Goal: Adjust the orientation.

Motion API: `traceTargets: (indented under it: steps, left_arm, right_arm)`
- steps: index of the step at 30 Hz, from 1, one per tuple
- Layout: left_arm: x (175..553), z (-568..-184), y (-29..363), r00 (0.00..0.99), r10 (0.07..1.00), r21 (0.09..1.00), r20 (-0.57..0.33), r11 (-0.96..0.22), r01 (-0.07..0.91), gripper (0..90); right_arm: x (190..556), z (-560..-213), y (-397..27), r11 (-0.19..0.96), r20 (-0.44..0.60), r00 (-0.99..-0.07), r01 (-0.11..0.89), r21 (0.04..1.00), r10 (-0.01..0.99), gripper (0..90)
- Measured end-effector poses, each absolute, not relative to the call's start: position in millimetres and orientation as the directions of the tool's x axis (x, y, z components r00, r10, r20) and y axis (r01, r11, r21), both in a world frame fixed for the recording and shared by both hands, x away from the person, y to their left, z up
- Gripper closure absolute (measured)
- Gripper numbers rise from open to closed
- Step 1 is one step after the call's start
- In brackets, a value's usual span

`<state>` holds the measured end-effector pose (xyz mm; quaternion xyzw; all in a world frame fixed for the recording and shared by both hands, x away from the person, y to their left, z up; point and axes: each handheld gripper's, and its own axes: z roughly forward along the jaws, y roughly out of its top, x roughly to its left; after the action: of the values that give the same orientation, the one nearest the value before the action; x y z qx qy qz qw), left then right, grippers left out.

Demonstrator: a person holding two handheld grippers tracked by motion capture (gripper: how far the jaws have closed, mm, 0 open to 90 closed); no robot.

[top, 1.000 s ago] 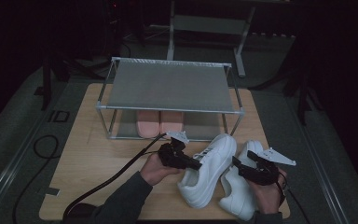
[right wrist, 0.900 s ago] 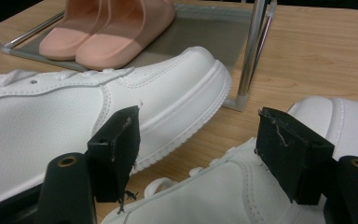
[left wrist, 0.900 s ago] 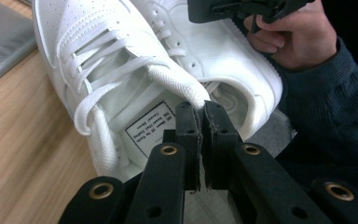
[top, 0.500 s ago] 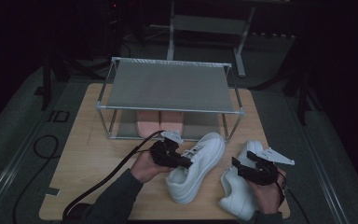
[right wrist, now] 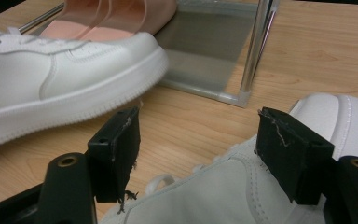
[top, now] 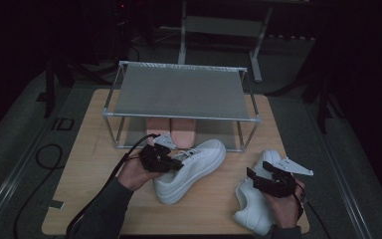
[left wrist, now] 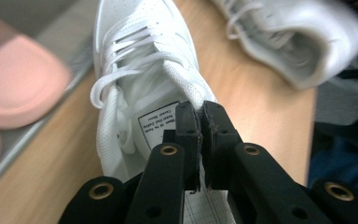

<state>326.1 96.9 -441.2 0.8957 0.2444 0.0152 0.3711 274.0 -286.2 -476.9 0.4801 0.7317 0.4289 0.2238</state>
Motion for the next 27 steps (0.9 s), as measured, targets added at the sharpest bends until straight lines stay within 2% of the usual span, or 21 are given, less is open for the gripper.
traceTargets:
  steps: [7,11,13,17,22,27]
  left_arm:
    - [323,-446,99,0.878,0.450,0.665,-0.164,-0.607,0.435,85.9]
    - [317,-458,83,0.897,0.398,0.653,-0.192,-0.631,0.420,87.0]
    - [316,-459,83,0.894,0.401,0.648,-0.200,-0.630,0.428,80.7]
    - [317,-453,87,0.888,0.418,0.675,-0.190,-0.601,0.428,80.6]
    - [316,-446,95,0.875,0.465,0.705,-0.133,-0.577,0.414,85.4]
    - [313,-447,98,0.877,0.463,0.705,-0.127,-0.580,0.409,89.4]
  right_arm:
    - [274,-477,-285,0.175,0.083,-0.443,0.512,0.841,0.893,29.9]
    - [274,-477,-286,0.175,0.085,-0.443,0.514,0.840,0.893,29.8]
    - [274,-477,-286,0.176,0.084,-0.444,0.514,0.840,0.892,29.8]
    - [274,-477,-285,0.178,0.084,-0.446,0.514,0.839,0.891,29.8]
    - [274,-477,-285,0.182,0.081,-0.448,0.513,0.839,0.890,29.9]
    - [274,-477,-286,0.179,0.083,-0.446,0.515,0.838,0.891,29.8]
